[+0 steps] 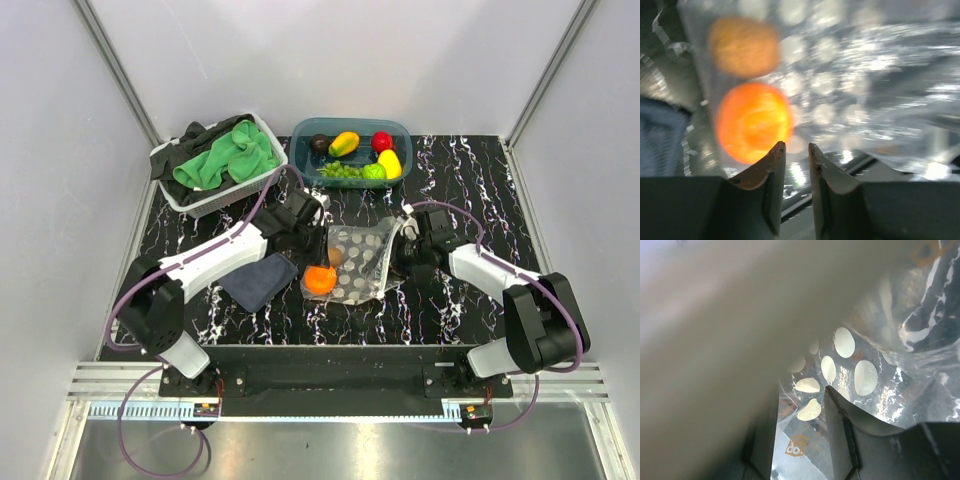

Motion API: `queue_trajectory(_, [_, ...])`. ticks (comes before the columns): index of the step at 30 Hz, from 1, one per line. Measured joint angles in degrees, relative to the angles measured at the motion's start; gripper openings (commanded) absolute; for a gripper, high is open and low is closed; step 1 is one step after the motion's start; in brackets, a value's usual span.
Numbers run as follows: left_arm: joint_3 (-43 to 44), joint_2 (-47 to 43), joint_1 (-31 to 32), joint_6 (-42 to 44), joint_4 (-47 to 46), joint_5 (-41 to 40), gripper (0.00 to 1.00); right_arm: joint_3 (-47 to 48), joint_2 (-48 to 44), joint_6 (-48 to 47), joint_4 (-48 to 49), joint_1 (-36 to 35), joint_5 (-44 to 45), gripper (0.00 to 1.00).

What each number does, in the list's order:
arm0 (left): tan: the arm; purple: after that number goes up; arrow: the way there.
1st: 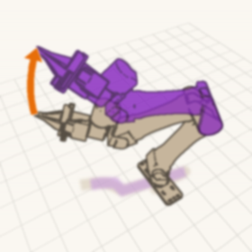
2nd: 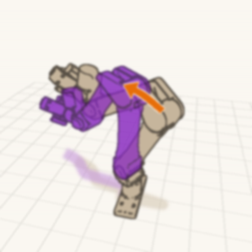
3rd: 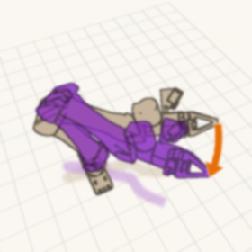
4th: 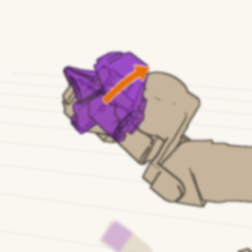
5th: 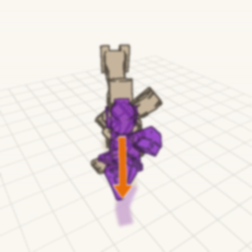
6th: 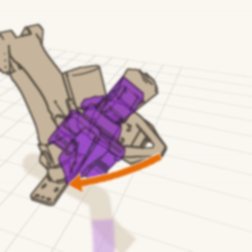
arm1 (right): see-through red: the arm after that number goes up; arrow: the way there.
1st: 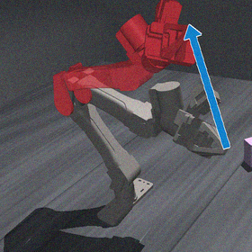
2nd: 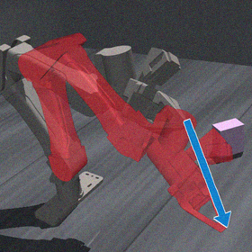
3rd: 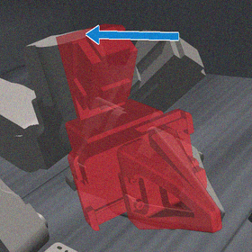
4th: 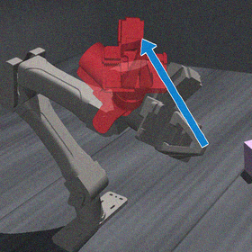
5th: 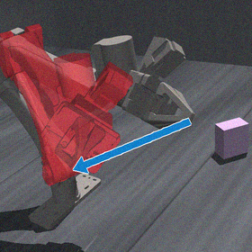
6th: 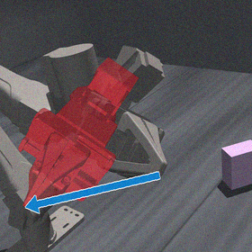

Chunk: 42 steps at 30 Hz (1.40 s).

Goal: Open the zip-top bag and remove the fake food

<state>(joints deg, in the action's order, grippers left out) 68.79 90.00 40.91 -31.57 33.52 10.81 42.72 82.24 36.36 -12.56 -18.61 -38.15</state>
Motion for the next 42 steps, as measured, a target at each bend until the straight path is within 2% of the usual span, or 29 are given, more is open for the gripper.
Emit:
queue_trajectory(4, [-0.7, 1.2, -0.5, 2.4, 3.0, -3.7, 0.23, -0.4, 0.0, 0.2, 0.5, 0.0, -1.0, 0.6])
queue_trajectory(17, [-4.3, 3.3, -0.8, 5.1, 4.0, -10.6, 0.17, -0.5, 2.6, 0.1, 2.0, 0.0, -4.1, 0.7])
queue_trajectory(26, [-5.4, 11.9, 1.9, 1.6, -2.0, -5.2, 0.14, -3.1, 6.9, 3.1, 8.3, -0.2, -7.7, 0.72])
queue_trajectory(28, [-4.6, 13.6, 3.3, 0.7, -2.4, -3.8, 0.14, -3.3, 7.5, 3.7, 9.2, -0.4, -8.0, 0.76])
queue_trajectory(37, [-1.9, 15.4, 5.6, -1.6, -5.0, -0.5, 0.14, -4.7, 9.9, 5.0, 13.5, -1.0, -8.7, 0.84])
queue_trajectory(42, [-1.9, 15.5, 5.7, -1.9, -5.5, 0.0, 0.14, -7.6, 9.9, 5.1, 14.9, -2.5, -9.1, 0.85])
